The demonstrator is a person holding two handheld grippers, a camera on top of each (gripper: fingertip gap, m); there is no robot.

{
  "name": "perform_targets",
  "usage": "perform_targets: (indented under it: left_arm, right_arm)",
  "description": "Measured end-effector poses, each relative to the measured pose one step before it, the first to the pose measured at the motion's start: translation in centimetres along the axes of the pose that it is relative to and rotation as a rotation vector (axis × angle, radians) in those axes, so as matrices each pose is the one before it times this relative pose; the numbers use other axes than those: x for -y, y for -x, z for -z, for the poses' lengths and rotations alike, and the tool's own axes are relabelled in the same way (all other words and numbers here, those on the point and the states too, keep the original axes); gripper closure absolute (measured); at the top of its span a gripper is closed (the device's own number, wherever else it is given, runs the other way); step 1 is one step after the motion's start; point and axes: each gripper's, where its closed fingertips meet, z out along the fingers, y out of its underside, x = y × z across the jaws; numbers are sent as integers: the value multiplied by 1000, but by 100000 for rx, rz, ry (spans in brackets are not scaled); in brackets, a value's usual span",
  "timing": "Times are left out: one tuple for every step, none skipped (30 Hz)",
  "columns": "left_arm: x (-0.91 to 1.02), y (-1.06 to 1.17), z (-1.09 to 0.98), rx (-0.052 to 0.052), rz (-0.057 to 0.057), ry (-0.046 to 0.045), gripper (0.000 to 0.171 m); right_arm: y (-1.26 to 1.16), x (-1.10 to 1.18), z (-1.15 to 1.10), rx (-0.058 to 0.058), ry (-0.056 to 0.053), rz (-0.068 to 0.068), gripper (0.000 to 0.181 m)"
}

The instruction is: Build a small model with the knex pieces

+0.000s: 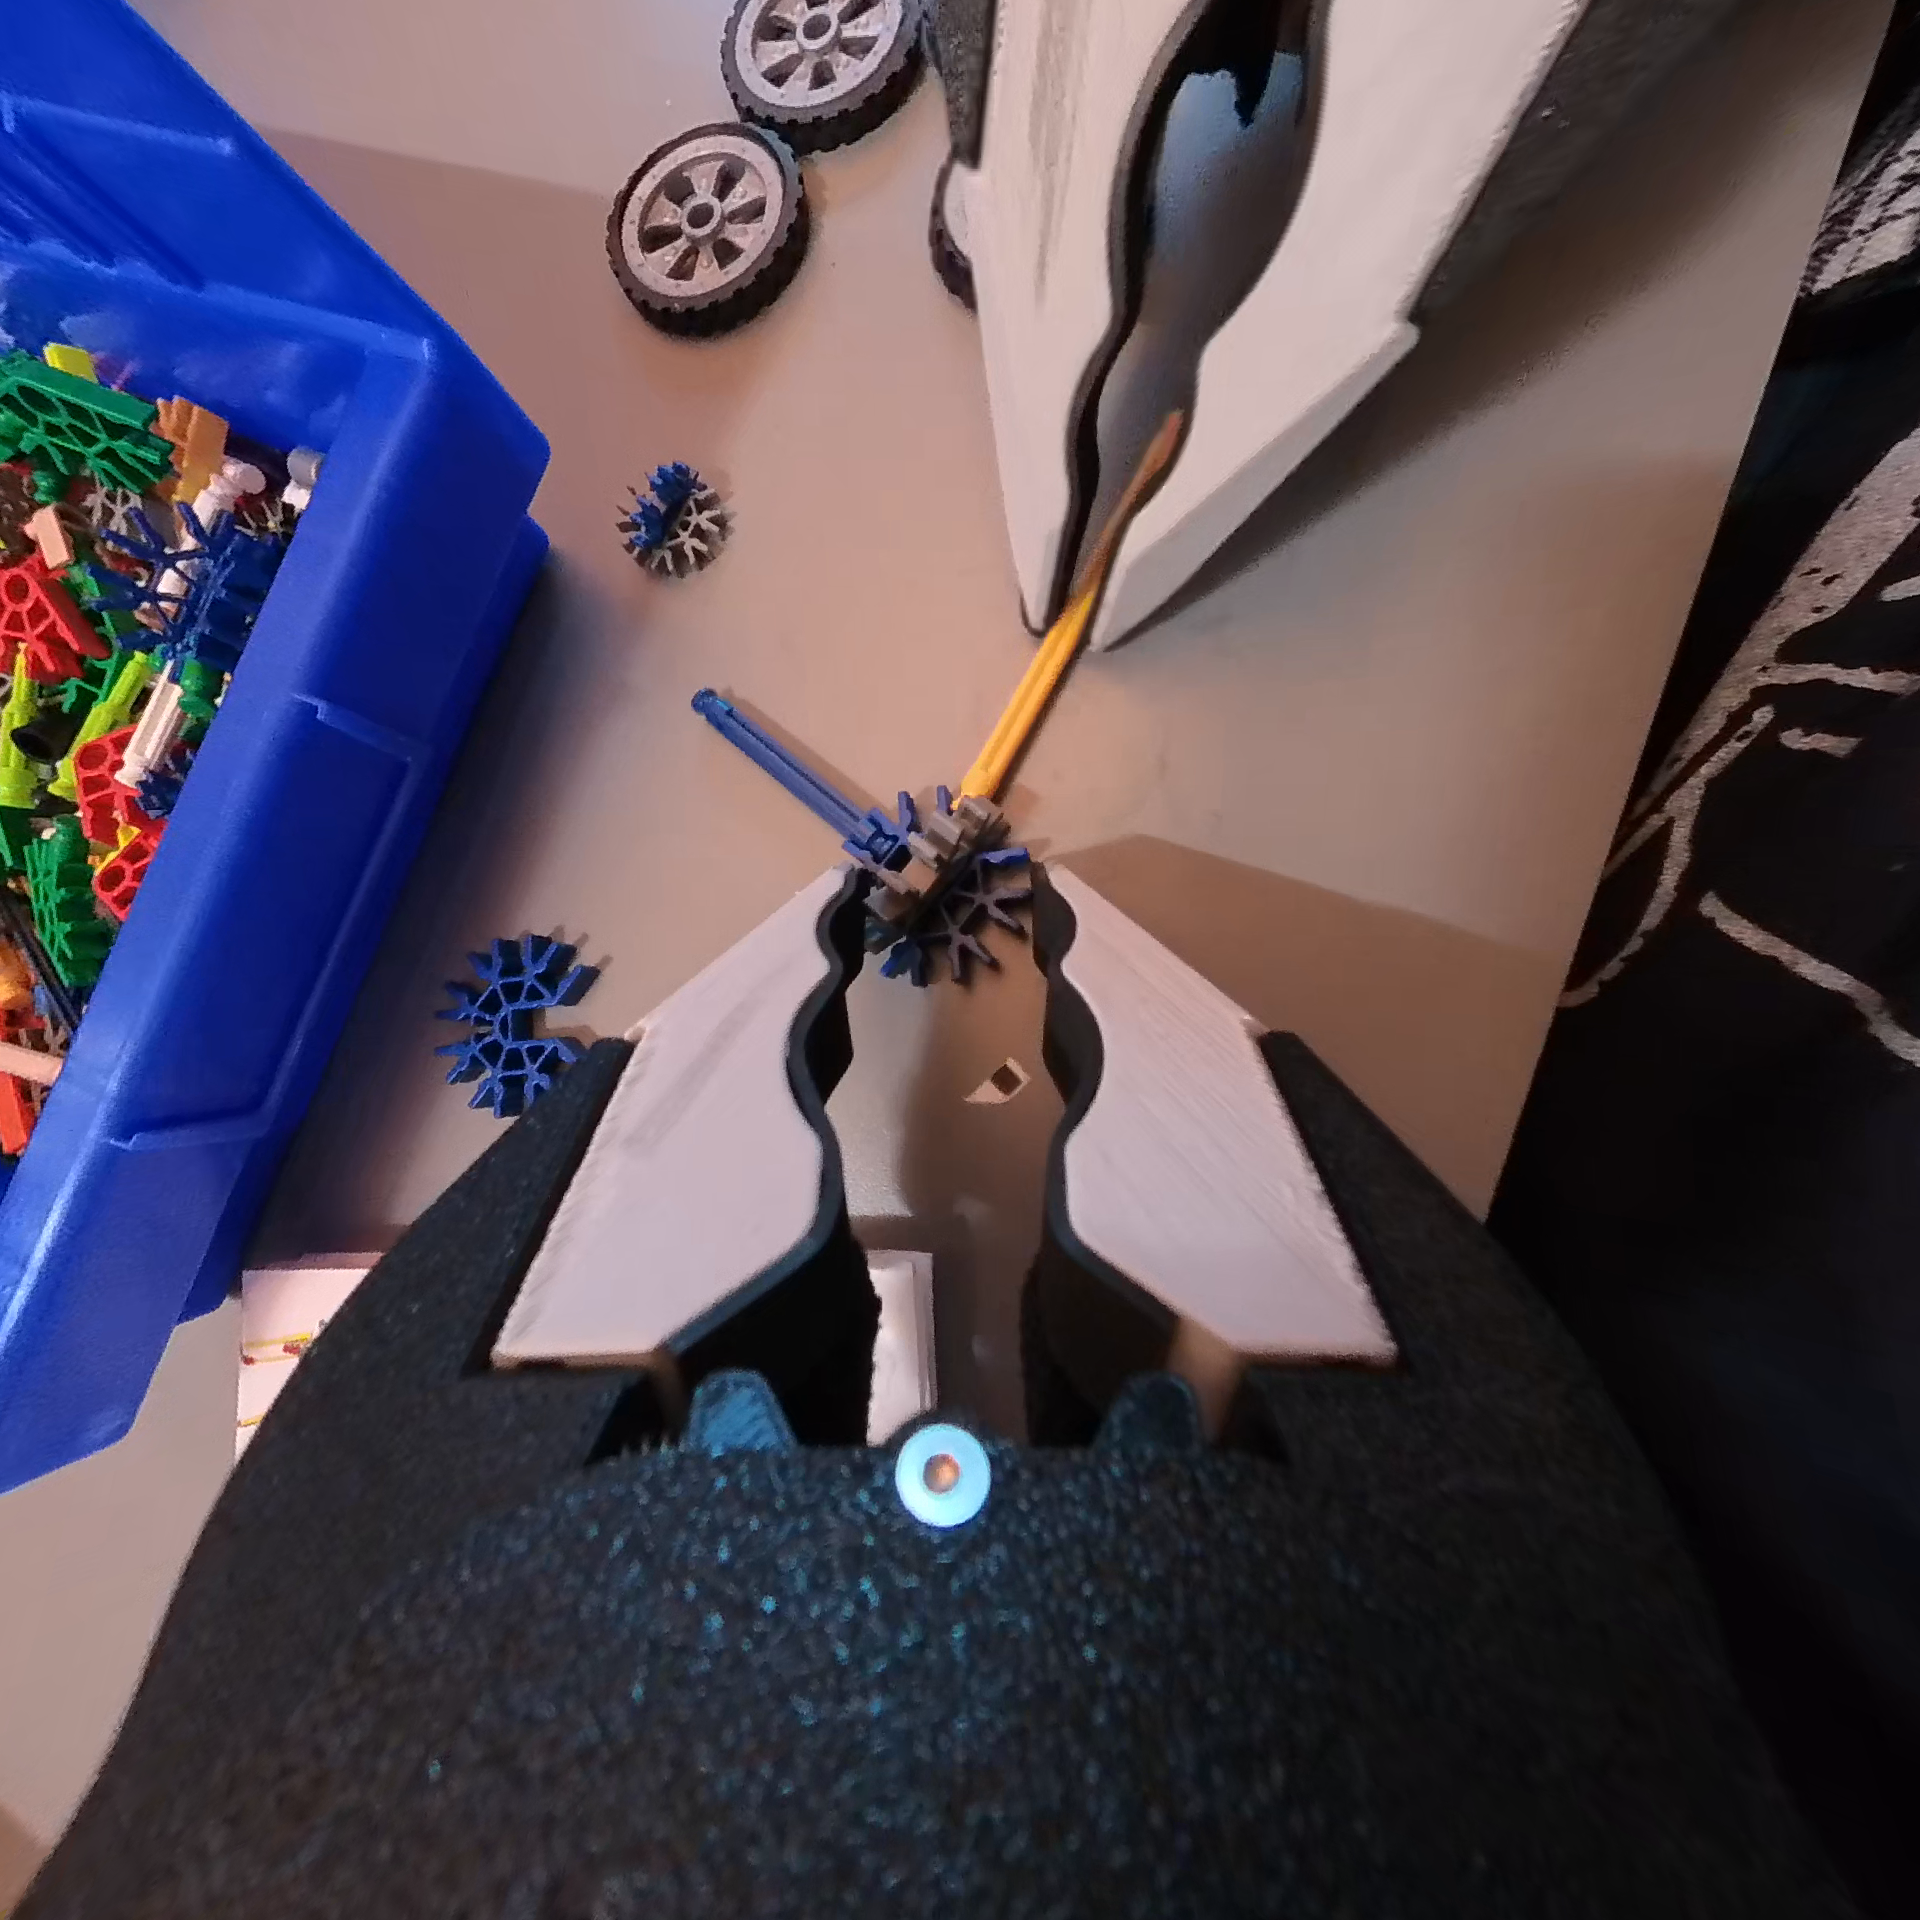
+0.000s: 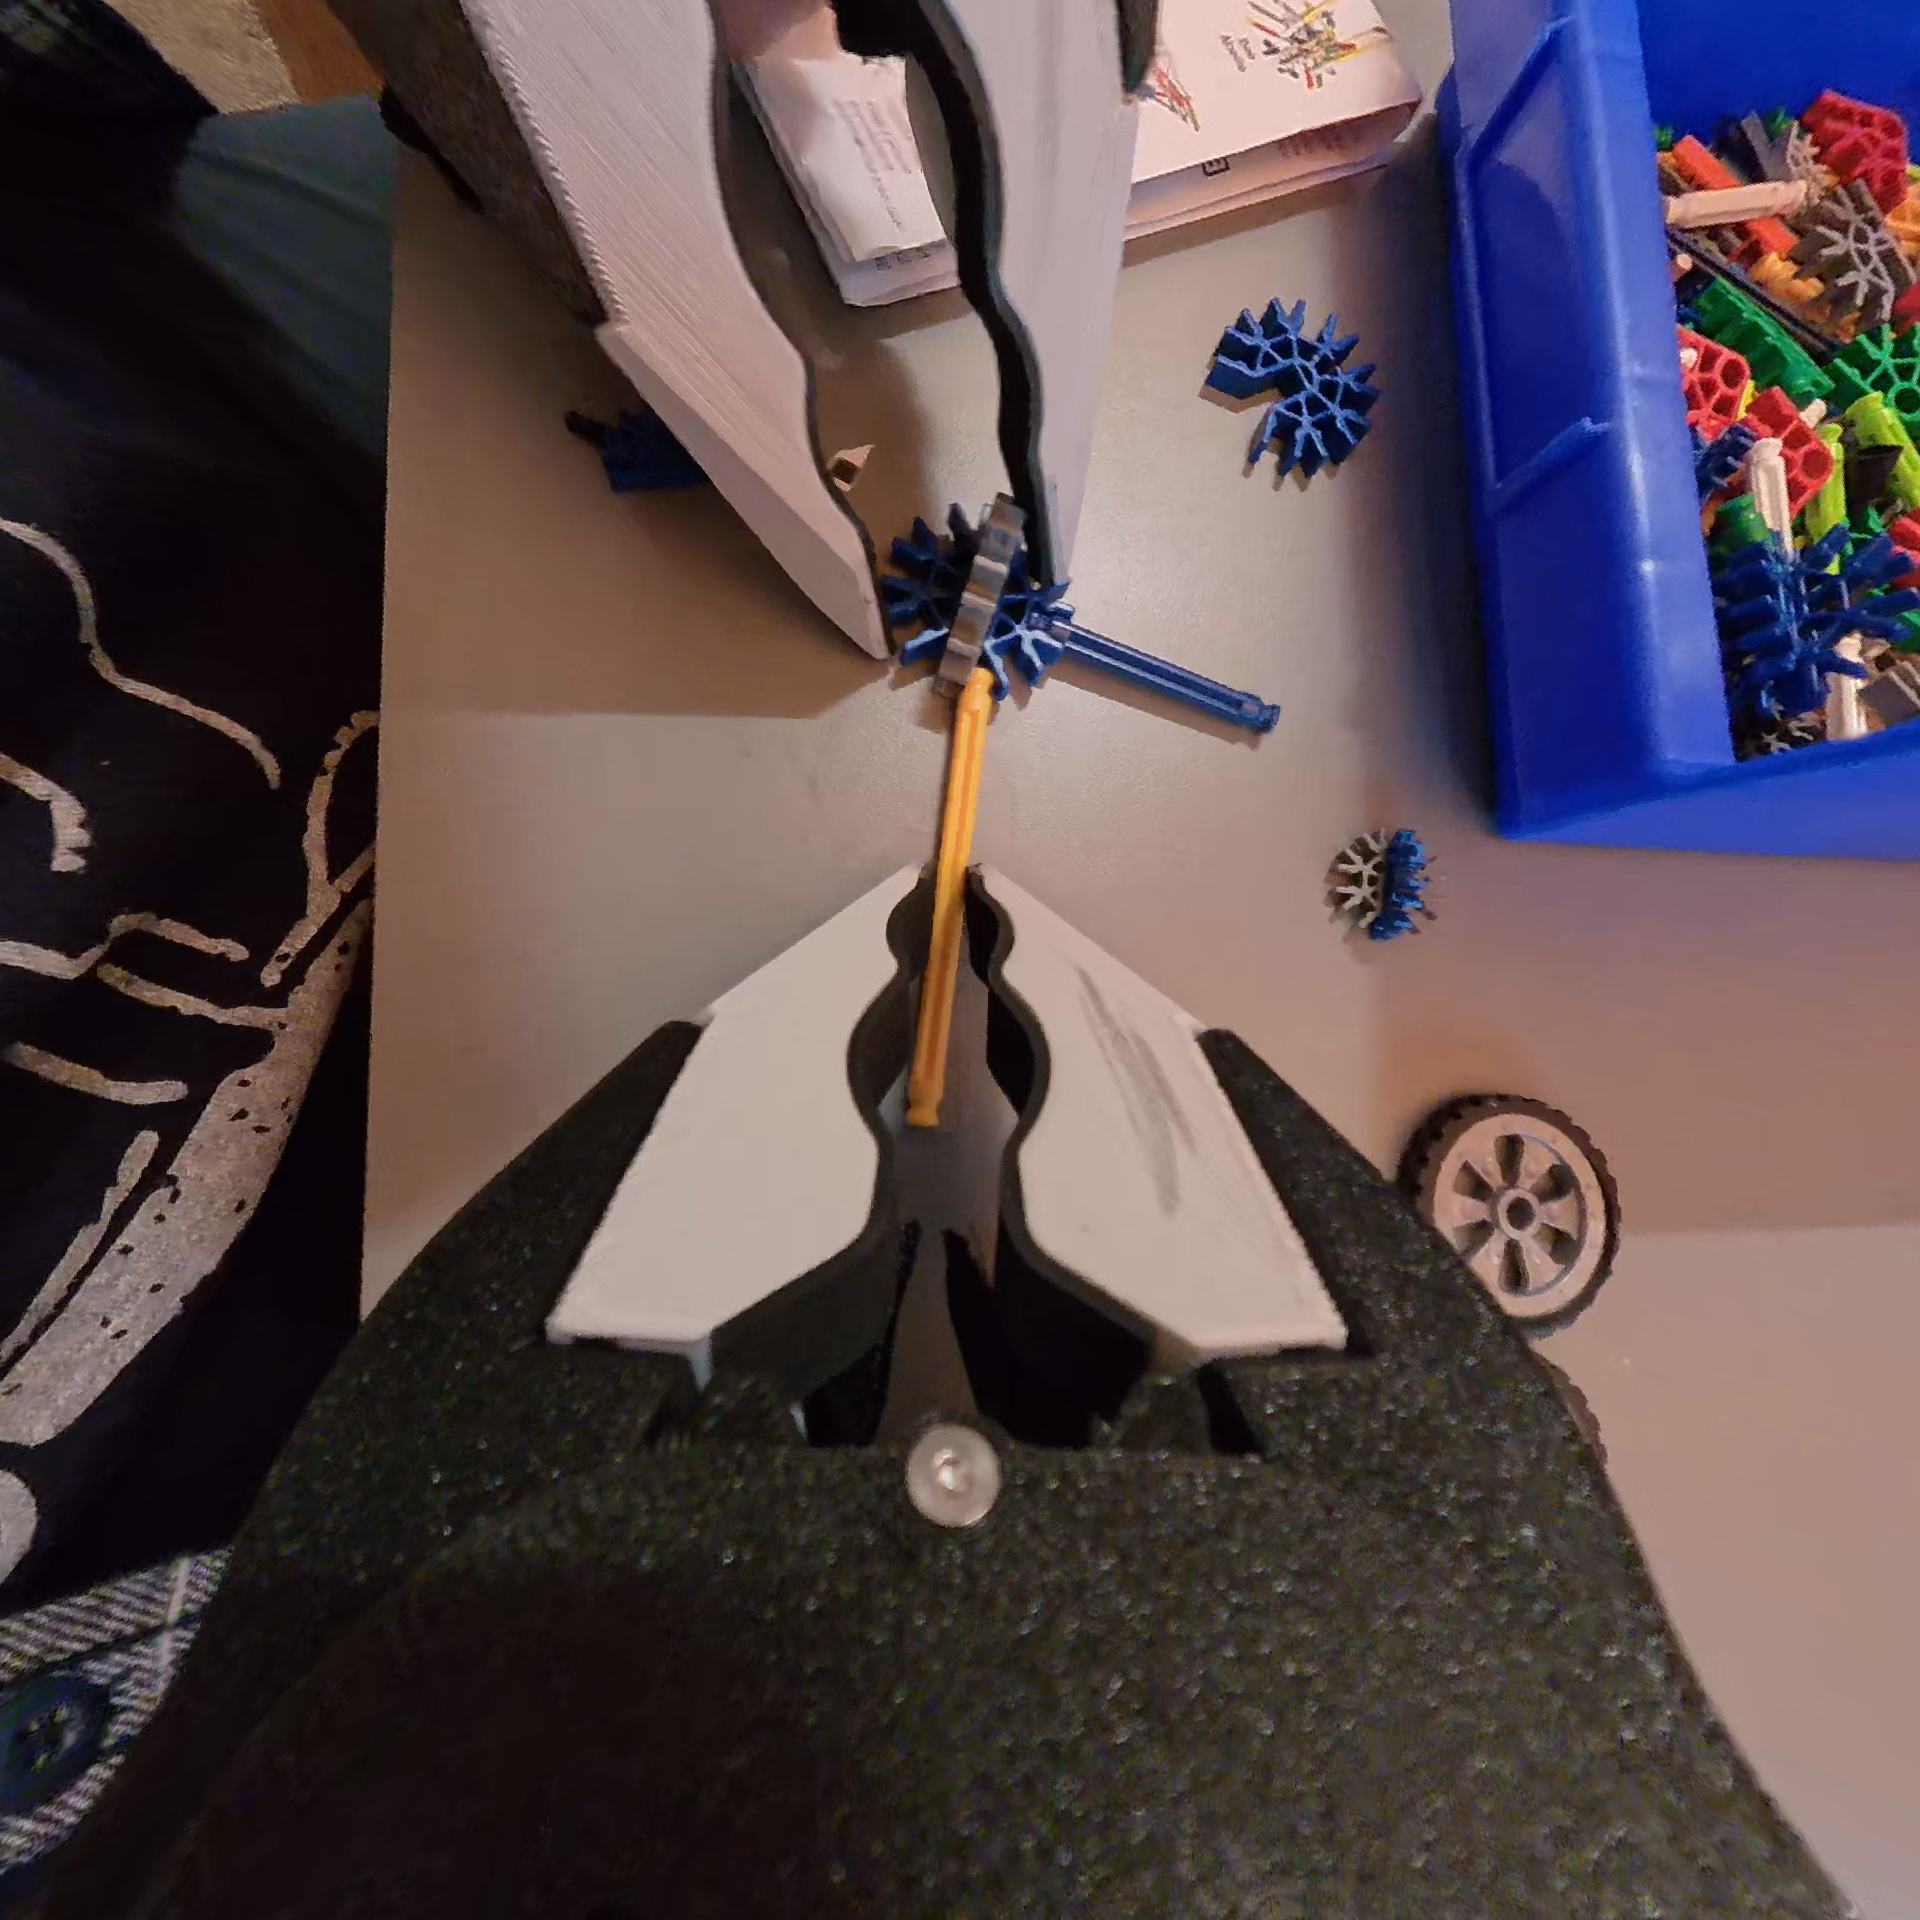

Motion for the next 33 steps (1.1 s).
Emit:
perform_targets:
  left_arm:
    - [-48, 8, -36, 129, 14, -49, 142]
    - [-20, 26, -33, 217, -48, -35, 142]
    - [-10, -17, -4, 201, 43, -63, 142]
    - [-18, -14, -49, 195, 104, -134, 142]
    - [-27, -18, -43, 110, 166, -171, 142]
    - [-10, -24, 6, -34, 64, -144, 142]
    - [-11, -34, 10, 55, -86, -37, 142]
    - [-2, -21, -28, 127, -91, 30, 142]
    - [-21, -12, -42, 85, -154, 53, 142]
    - [-24, -4, -17, 52, -123, 65, 142]
    - [-6, -5, -5, 35, -86, 24, 142]
    - [10, -9, -17, 26, -5, -16, 142]
    - [8, -2, -16, 71, -18, -2, 142]
    - [36, -33, -16, 65, -118, -5, 142]
    - [28, -34, -8, 96, -147, 32, 142]
    - [57, -64, 13, 109, -80, 61, 142]
    - [19, 4, -12, 143, -90, 66, 142]
    - [19, -12, -22, 98, 95, -30, 142]
    - [25, -10, -14, 62, 98, -76, 142]
    - [19, 0, -11, 61, -43, -35, 142]
    - [-1, -7, -5, 111, -99, 16, 142]
    - [2, 6, -2, 54, -58, 38, 142]
    - [-8, 5, 5, 12, 34, 9, 142]
    - [0, 11, 0, 66, -18, -2, 142]
    - [-1, -3, 7, 112, -39, 11, 142]
    - [2, 8, 2, 130, -43, 12, 142]
    - [-14, 3, 3, 130, -46, 5, 142]
    - [1, 3, 2, 102, -39, 22, 142]
    - [6, 13, -3, 101, -67, 10, 142]
    - [9, -2, -2, 53, -60, -41, 142]
    - [33, -38, -25, -138, -46, -200, 142]
    - [64, -59, -45, -219, 48, -299, 142]
    - [59, -41, -32, -164, -59, -216, 142]
  right_arm:
    - [184, 48, -16, 632, -105, 869, 176]
    - [133, 24, 1, 534, -58, 443, 176]
    - [64, 19, 6, 407, -121, 45, 176]
    - [28, -3, -6, 191, -77, 33, 176]
    - [4, -9, 9, 16, 33, 142, 176]
    - [72, 19, 8, 347, -67, 223, 175]
    - [110, 42, -6, 555, -178, 62, 175]
    - [41, 4, -15, 127, -4, -205, 174]
    - [-21, -8, -4, -71, 117, -174, 174]
    - [-12, -14, 13, 27, 160, -108, 174]
    - [-42, -11, 7, -97, 173, -96, 173]
    - [-70, -11, 21, -294, 162, -77, 172]
    - [-41, -12, 11, -119, 125, -122, 170]
    - [26, 11, 25, 265, 24, -176, 167]
    - [40, 10, 19, 227, -47, -260, 165]
    - [-20, 10, 0, -81, -30, -346, 164]
    - [-44, -5, -5, -148, -1, -388, 164]
    - [-16, 4, -23, 42, -63, -422, 164]
    - [-2, 18, -19, 126, -98, -324, 164]
    - [2, 40, -32, 36, -80, -70, 164]
    - [38, 61, -42, 110, -108, 87, 164]
    - [71, 80, -57, 286, -125, 43, 164]
    - [72, 79, -68, 281, -167, 33, 163]
    - [32, 104, -76, 45, -195, 57, 163]
    - [10, 86, -78, -85, -132, -11, 163]
    - [-23, 79, -77, -163, -132, -114, 163]
    - [-53, 82, -84, -288, -143, -231, 163]
    - [-59, 67, -75, -200, -134, -355, 163]
    - [-36, 77, -85, 12, -173, -425, 163]
    - [-46, 78, -86, -8, -193, -454, 164]
    - [-75, 70, -93, -179, -201, -506, 164]
    - [-57, 62, -83, -114, -243, -568, 166]
    - [-21, 58, -78, 122, -259, -580, 167]
